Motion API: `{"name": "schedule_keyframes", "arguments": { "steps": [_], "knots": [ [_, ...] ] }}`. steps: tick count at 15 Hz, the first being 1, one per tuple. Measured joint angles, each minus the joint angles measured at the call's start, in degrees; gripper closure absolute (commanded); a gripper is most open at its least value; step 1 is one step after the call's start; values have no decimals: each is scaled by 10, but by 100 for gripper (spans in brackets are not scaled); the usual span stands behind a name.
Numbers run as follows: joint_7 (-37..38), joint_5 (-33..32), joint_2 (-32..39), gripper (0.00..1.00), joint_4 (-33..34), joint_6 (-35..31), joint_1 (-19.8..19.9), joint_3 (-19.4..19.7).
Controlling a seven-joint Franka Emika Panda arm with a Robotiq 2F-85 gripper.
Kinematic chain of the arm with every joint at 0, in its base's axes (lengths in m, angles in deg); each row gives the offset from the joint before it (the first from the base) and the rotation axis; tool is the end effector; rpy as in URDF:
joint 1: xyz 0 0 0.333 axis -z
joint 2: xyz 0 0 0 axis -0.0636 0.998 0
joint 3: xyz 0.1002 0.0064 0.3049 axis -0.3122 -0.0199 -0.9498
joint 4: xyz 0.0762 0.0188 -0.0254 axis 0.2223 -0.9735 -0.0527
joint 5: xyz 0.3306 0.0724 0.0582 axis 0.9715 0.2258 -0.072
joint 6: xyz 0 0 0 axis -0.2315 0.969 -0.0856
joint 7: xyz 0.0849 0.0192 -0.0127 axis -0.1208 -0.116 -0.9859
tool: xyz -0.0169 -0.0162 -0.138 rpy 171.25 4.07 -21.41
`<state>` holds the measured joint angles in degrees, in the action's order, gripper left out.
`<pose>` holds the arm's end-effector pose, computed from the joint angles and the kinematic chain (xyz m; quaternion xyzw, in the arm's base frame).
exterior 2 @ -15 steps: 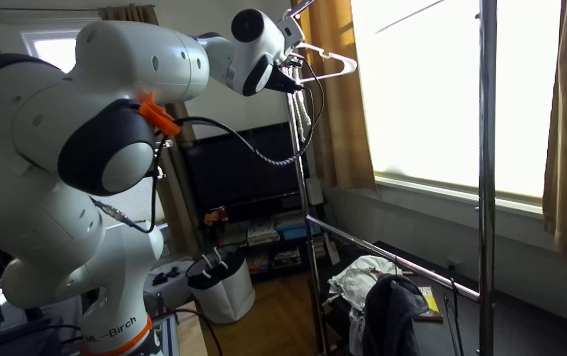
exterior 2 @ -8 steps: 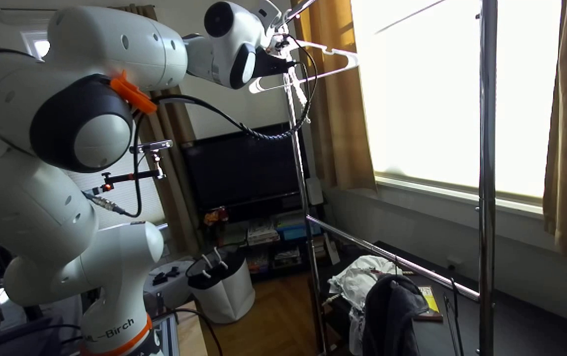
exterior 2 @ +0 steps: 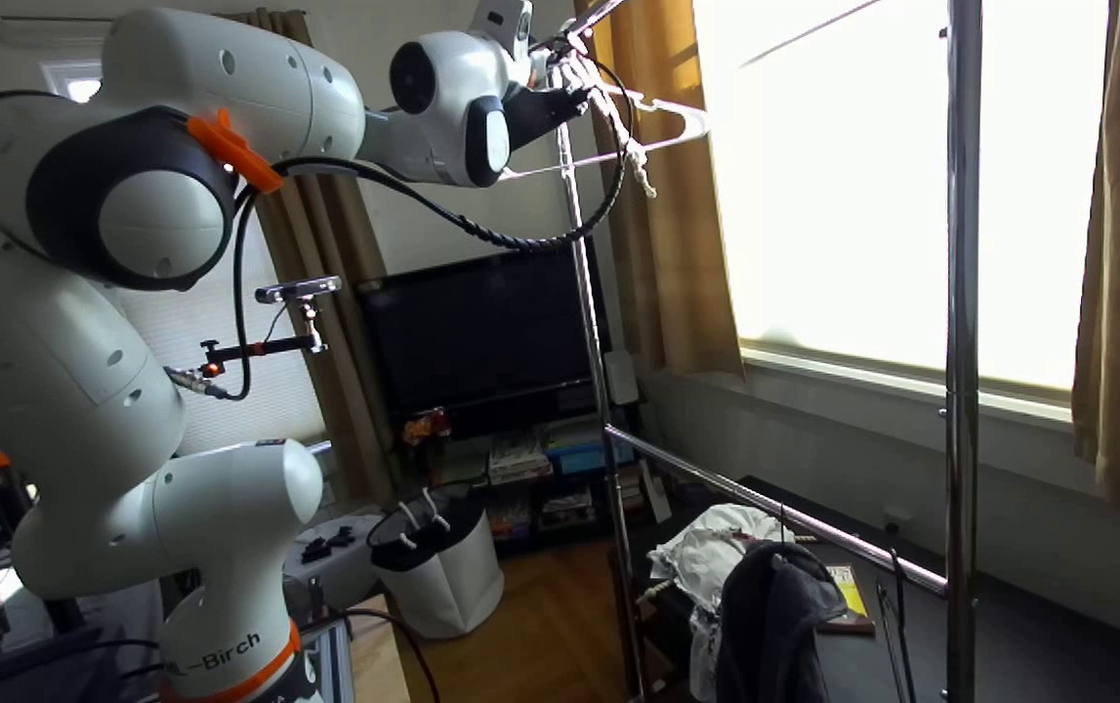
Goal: Hang the rope on the coat hanger
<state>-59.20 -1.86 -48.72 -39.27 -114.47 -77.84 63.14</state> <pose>0.4567 0.0736 0.7939 -0.5781 -0.2096 -0.7774 0.1323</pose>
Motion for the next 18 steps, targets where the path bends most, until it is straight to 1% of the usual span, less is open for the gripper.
{"name": "schedule_keyframes", "arguments": {
  "steps": [3, 4, 6, 7, 8, 9, 10, 12, 13, 15, 17, 18],
  "knots": [
    [21, -10, 63, 97, 13, -79, 52, -8],
    [19, -2, 85, 97, 17, -106, 69, -11],
    [-5, 18, 123, 97, 26, -153, 88, -13],
    [-5, 18, 145, 97, 29, -173, 111, -22],
    [-14, 30, 166, 89, 33, -186, 134, -30],
    [-16, 37, 176, 97, 34, -189, 138, -30],
    [-15, 37, 178, 97, 34, -189, 138, -30],
    [2, 25, 184, 97, 34, -189, 173, -58],
    [-1, 6, 182, 97, 33, -189, 172, -58],
    [-6, -52, 172, 97, 26, -181, 172, -60],
    [-26, -101, 156, 97, 16, -163, 177, -68],
    [-33, -123, 152, 97, 11, -151, 200, -87]
  ]
}}
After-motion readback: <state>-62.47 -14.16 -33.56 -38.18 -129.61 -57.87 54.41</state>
